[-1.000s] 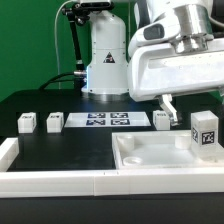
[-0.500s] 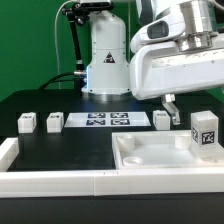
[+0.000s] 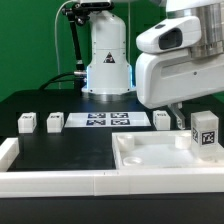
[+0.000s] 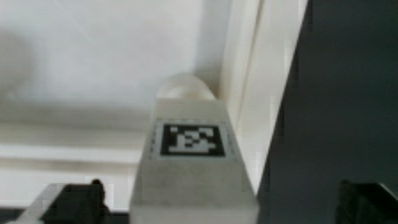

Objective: Assemble square table

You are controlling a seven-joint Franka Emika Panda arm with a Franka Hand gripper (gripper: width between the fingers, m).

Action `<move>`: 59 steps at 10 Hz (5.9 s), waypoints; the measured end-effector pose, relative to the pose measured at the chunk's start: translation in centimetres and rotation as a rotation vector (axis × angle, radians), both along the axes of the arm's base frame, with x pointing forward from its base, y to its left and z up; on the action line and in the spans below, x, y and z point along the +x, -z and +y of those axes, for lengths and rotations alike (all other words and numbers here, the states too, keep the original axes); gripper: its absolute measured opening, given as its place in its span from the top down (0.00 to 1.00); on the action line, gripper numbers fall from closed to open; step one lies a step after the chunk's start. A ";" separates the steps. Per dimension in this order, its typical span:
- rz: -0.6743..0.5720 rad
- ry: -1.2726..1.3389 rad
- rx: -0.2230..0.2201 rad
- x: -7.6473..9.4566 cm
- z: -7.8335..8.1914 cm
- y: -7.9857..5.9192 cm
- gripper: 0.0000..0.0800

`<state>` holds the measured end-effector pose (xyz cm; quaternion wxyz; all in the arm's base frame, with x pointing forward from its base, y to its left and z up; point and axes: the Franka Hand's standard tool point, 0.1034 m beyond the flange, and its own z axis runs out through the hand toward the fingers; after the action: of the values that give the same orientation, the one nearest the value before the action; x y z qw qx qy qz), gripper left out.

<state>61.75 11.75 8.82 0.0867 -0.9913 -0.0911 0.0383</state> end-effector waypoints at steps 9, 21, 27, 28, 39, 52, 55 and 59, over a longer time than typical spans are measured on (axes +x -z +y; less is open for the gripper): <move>-0.024 0.050 -0.012 0.6 -0.4 0.6 0.63; 0.110 0.891 -0.065 -0.1 0.2 0.9 0.63; 0.135 0.960 -0.073 -0.1 0.7 0.8 0.33; 0.130 0.930 -0.070 -0.1 0.7 0.8 0.33; -0.033 0.080 -0.011 0.1 0.3 0.9 0.19; -0.051 -0.001 -0.007 0.2 -0.4 1.1 0.63; -0.011 0.353 -0.033 0.2 -0.3 1.1 0.63; 0.049 0.722 -0.057 0.2 -0.2 1.2 0.63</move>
Offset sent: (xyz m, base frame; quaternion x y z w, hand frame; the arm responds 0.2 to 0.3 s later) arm -0.0125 -0.0042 -0.0030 -0.0349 -0.0062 0.0441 0.9984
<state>61.93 11.54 7.65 0.0691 -0.9604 0.2681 0.0314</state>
